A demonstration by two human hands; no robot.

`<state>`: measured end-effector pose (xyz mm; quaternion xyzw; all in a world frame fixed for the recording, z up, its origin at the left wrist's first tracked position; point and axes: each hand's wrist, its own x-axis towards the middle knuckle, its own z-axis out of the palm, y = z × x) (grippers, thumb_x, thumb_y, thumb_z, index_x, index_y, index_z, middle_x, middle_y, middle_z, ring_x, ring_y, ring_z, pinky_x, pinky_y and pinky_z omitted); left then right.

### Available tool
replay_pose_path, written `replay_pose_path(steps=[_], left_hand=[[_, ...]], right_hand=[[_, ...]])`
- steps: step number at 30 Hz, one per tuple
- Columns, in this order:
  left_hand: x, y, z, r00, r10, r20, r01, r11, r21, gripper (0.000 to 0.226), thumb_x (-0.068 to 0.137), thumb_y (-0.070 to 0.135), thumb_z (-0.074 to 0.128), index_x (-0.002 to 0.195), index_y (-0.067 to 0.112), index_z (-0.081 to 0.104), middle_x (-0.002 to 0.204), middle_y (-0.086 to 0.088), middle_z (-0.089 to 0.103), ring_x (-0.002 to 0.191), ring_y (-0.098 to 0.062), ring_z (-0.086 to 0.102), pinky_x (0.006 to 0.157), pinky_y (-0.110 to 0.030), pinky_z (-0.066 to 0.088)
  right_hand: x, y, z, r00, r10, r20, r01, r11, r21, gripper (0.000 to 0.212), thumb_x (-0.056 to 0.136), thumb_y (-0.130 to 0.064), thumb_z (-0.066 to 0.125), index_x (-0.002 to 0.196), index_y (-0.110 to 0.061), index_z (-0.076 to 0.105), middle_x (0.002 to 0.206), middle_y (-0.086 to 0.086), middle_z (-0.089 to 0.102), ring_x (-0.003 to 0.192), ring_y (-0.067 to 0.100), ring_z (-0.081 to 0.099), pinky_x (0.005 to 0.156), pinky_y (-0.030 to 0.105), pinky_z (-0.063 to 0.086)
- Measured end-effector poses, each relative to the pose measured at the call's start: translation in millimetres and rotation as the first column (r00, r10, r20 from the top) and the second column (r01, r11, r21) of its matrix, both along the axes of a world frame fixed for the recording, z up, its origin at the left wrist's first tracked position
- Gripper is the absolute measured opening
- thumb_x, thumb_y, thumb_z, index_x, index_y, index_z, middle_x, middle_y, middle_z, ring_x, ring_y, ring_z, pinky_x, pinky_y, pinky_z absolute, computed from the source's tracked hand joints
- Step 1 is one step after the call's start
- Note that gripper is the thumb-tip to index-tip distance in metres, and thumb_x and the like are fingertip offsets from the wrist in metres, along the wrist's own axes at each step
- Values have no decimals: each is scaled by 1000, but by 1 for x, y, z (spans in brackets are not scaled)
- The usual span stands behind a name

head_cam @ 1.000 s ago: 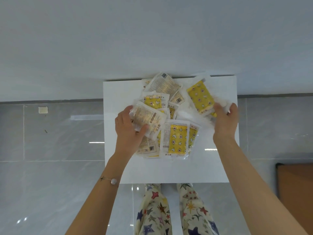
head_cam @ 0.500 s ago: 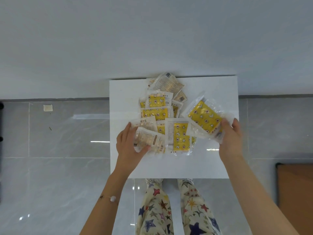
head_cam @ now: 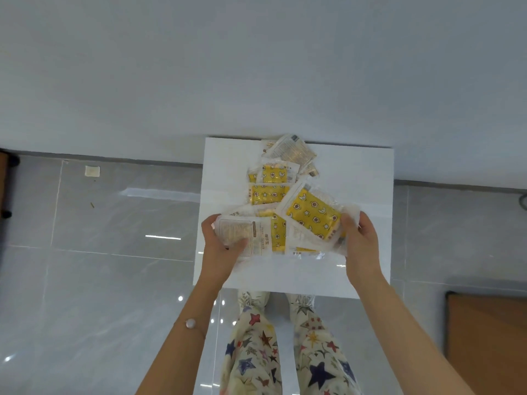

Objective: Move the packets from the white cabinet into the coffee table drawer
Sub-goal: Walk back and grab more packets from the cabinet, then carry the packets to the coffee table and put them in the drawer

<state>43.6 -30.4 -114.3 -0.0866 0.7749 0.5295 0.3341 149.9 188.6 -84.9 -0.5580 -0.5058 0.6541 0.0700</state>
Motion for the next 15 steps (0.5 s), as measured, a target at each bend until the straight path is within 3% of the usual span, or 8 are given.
replay_pose_path(steps=[2, 6, 12, 15], left_hand=[[-2, -4, 24, 995, 81, 66, -83, 996, 26, 66, 83, 2, 70, 128, 26, 29, 117, -6, 58, 103, -21, 64, 78, -36, 59], [-11, -6, 95, 982, 189, 5, -188, 973, 131, 66, 83, 2, 71, 130, 25, 30, 117, -6, 59, 99, -17, 67, 74, -32, 59], [-13, -10, 219, 942, 324, -91, -290, 919, 267, 62, 85, 7, 69, 130, 31, 34, 125, -8, 56, 108, -20, 64, 82, -37, 58], [-1, -26, 267, 900, 434, -40, -394, 851, 347, 54, 89, 7, 63, 126, 35, 36, 127, -9, 55, 111, -25, 62, 83, -40, 58]], right_hand=[[-4, 2, 21, 1000, 26, -5, -26, 1000, 3, 16, 99, -16, 47, 101, -16, 63, 98, 5, 68, 90, 22, 65, 82, 43, 53], [-15, 9, 82, 995, 97, -24, -97, 995, 11, 15, 100, -17, 47, 100, -18, 62, 104, 9, 68, 96, 27, 66, 81, 44, 56], [-24, 11, 197, 968, 241, -64, -234, 967, 101, 15, 100, -14, 46, 104, -17, 60, 100, 3, 67, 88, 19, 66, 71, 31, 55], [-22, 7, 246, 942, 324, -92, -309, 940, 145, 18, 100, -13, 45, 111, -12, 59, 101, 2, 67, 85, 14, 66, 63, 21, 54]])
